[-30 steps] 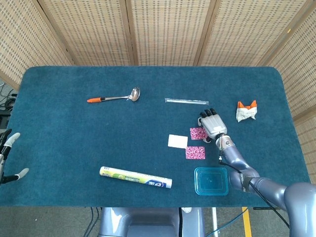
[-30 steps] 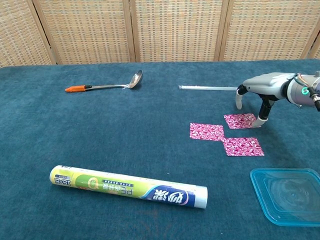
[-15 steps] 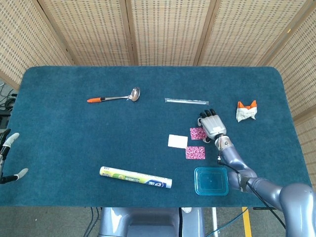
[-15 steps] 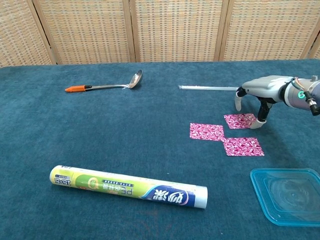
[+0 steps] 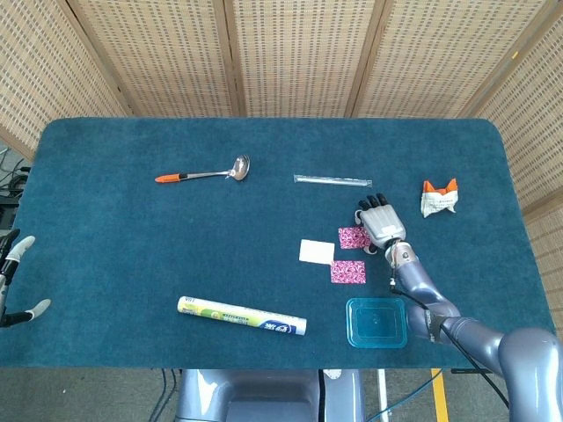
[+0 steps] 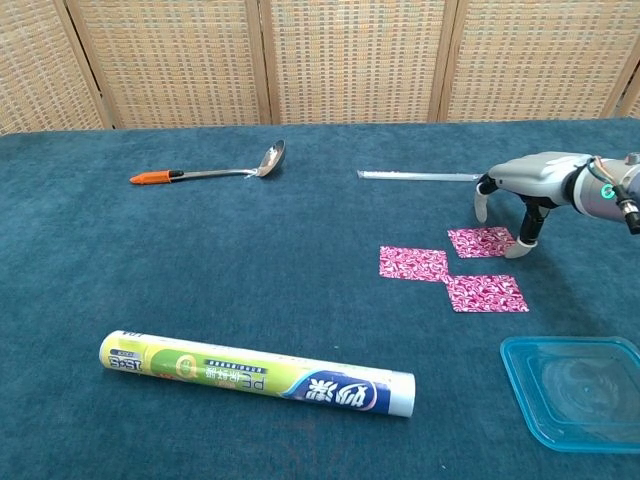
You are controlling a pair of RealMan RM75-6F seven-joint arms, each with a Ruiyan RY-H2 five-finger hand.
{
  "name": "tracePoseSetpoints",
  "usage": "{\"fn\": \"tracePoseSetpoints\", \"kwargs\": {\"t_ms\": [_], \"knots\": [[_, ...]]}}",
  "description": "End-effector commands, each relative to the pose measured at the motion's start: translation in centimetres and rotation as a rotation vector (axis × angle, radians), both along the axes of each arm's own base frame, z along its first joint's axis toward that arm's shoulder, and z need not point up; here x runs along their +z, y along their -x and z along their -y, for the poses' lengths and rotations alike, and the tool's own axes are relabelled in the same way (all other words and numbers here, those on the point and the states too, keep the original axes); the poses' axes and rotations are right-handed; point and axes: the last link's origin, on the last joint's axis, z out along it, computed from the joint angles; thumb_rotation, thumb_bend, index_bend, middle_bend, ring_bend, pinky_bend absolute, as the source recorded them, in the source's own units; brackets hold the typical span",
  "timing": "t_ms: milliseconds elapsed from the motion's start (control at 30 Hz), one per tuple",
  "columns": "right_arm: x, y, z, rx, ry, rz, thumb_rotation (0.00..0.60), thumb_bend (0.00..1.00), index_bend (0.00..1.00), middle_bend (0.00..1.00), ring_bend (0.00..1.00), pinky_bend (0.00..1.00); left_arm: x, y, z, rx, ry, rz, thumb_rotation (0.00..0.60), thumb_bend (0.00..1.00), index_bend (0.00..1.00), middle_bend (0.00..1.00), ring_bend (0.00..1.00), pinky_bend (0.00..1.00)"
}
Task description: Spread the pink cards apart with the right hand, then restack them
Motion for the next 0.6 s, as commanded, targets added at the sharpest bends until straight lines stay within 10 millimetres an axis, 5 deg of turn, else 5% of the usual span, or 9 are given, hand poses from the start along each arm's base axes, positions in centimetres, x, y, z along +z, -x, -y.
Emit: {"fn": "tracePoseSetpoints", "kwargs": {"t_ms": [33,600], "knots": [[0.02,0.08,0.03,0.000,0.001,-0.002,0.600,0.21,0.36,0.15,0.00,0.00,0.00,-0.04,-0.02,-0.001,0.000,0.000,0.600,0.14,0.08,0.00,0.00,0.00],[-0.16,0.28,0.04,0.006,0.000,0.000,0.600,0.21,0.36,0.15,0.00,0.00,0.09,-0.30,0.13,-0.002,-0.007,-0.005,0.600,0.14,0.08,0.00,0.00,0.00]]}}
